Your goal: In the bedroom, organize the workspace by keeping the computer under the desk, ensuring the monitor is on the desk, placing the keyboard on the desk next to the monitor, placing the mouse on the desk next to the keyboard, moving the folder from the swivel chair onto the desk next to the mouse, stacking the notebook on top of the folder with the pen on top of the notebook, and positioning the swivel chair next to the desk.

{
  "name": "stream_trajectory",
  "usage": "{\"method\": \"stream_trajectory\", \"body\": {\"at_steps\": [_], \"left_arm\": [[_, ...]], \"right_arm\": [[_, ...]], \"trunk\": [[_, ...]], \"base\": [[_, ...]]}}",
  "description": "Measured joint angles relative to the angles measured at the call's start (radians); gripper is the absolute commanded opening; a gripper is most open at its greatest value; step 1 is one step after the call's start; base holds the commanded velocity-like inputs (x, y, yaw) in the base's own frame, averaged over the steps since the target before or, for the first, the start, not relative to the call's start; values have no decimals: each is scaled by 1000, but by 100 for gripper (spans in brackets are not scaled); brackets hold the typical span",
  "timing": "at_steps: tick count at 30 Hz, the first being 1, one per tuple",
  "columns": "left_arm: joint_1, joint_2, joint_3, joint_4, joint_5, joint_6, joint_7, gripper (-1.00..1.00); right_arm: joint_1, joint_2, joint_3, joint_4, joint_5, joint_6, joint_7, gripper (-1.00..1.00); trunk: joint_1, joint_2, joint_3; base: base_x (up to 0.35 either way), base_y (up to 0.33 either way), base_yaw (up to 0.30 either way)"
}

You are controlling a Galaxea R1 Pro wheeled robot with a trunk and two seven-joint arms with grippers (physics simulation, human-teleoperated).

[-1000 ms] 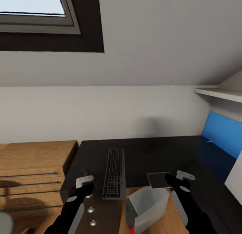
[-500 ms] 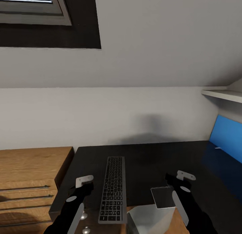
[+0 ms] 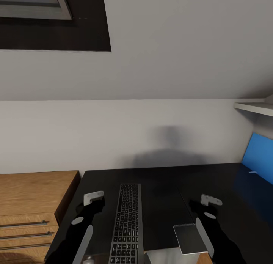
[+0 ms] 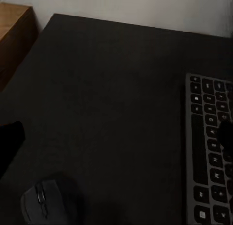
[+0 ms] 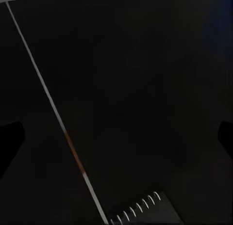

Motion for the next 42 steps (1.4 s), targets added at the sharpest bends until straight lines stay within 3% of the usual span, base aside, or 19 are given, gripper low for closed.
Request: {"method": "stream_trajectory", "body": {"at_steps": [2,3,7,11,14,28,32,36,42], "left_arm": [[3,0,0,-23,0,1,0,100],[8,0,0,-67,1,3,1,100],[14,0,0,-97,2,4,2,100],[21,0,0,-119,3,5,2,100],[41,0,0,-156,2,5,2,100],[68,0,-1,-215,1,6,3,100],[69,0,-1,-221,1,6,3,100],[69,0,-1,-222,1,6,3,100],[69,0,-1,-222,1,6,5,100]], "right_arm": [[-1,-5,0,24,7,-5,0,100],[-5,-27,0,92,14,-42,0,100],[-35,-55,0,170,17,-85,1,100],[-72,-77,0,239,17,-103,4,100],[-124,-104,-1,342,17,-142,43,100],[-148,-109,-1,382,12,-145,70,100],[-149,-108,-1,378,9,-73,71,100],[-149,-108,-2,372,8,-45,71,100],[-149,-108,-3,370,7,-21,69,100]], "trunk": [[0,0,0],[0,0,0],[11,-21,-9],[27,-49,-22],[38,-70,-31],[92,-168,-75],[107,-196,-88],[123,-224,-100],[127,-231,-103]], "base": [[18,0,0],[7,0,0],[3,0,0],[1,0,0],[0,0,0],[0,0,0],[0,0,0],[0,0,0],[0,0,0]]}}
